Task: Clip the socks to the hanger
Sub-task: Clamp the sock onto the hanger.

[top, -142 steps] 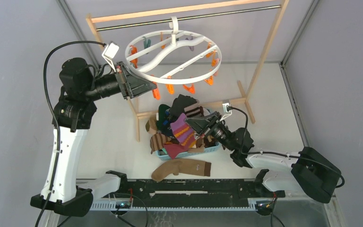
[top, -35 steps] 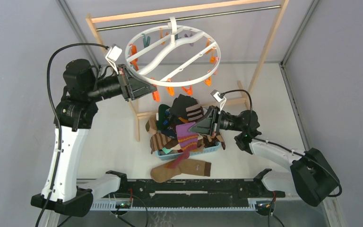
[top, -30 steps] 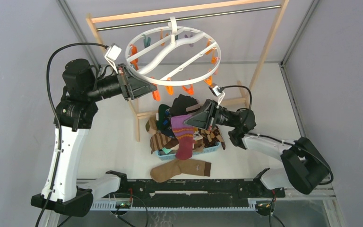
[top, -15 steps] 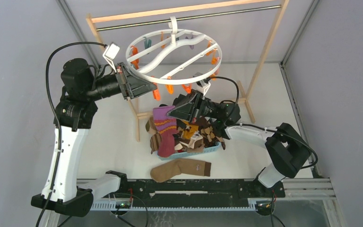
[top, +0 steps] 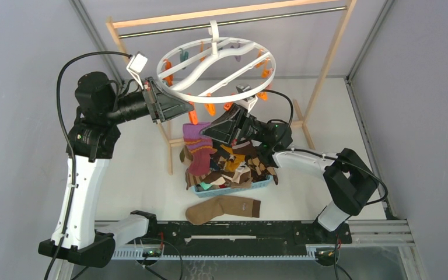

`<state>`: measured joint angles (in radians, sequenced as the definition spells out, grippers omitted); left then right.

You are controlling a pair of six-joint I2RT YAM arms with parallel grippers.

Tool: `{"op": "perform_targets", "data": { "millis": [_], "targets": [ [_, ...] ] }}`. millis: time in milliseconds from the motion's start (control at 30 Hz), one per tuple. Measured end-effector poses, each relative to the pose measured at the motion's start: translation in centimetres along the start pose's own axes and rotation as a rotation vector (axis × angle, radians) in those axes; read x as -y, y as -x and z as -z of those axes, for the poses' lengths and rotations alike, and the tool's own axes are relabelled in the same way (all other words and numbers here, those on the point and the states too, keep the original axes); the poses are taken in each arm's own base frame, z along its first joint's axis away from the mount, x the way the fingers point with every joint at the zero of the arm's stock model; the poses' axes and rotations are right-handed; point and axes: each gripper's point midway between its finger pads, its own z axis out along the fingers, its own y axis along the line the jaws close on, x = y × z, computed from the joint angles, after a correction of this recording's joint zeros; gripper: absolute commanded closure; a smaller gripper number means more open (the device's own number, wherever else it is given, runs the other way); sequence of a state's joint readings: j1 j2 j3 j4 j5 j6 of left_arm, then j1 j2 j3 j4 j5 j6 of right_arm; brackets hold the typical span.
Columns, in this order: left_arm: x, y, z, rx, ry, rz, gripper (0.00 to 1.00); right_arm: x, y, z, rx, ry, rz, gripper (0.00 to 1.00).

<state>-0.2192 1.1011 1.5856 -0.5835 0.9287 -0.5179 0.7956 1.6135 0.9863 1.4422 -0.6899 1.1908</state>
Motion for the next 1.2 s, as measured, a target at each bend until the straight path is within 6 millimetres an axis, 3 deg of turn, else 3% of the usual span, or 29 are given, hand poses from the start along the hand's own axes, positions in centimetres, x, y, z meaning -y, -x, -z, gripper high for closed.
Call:
{"op": "perform_targets", "data": {
  "millis": [667, 1200],
  "targets": [
    [0.2, 0.0, 0.1, -0.003, -0.014, 0.002, 0.94, 0.9, 0.7, -0.5, 0.042, -0.013, 0.007, 1.0],
    [0.4, 0.1, 0.1, -0.004, -0.023, -0.004, 0.94, 0.3, 1.8, -1.2, 0.067, 0.007, 0.029, 1.0]
  ]
}}
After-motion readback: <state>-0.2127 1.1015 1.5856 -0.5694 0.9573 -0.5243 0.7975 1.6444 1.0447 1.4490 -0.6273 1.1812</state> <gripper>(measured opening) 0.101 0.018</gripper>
